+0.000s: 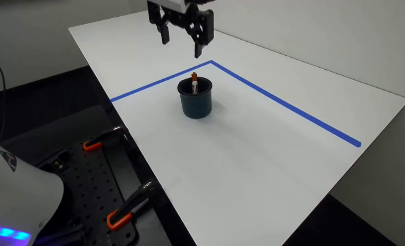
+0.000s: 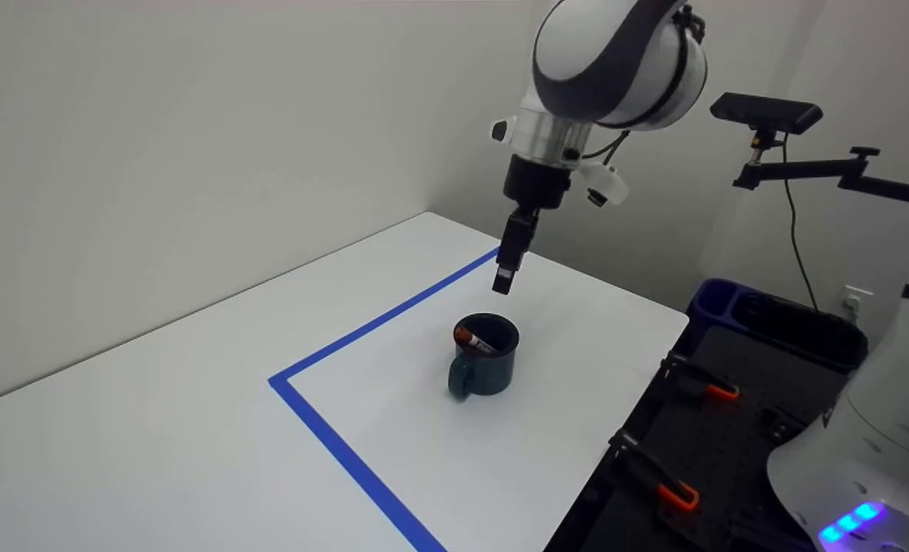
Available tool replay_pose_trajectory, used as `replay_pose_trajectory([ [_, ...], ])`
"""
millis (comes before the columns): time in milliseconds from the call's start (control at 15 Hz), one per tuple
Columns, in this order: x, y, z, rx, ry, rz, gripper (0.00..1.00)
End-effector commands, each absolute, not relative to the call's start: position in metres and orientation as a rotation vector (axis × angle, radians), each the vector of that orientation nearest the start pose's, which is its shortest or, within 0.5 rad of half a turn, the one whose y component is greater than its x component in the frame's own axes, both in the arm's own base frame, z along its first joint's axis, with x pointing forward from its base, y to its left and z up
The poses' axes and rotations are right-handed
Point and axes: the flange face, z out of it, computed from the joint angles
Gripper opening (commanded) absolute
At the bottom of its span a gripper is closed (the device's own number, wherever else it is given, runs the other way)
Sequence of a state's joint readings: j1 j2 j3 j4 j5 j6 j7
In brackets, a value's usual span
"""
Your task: Put the sharpie on the table
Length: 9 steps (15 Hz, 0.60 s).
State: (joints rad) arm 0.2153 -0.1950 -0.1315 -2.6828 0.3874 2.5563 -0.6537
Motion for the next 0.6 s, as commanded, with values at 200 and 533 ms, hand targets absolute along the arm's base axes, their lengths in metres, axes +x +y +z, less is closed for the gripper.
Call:
replay_pose_trajectory([
  [200,0.444,0.031,0.249,-2.794,-0.715,-0.144,1.00],
  [533,0.461,0.033,0.221,-2.807,-0.750,-0.107,1.00],
])
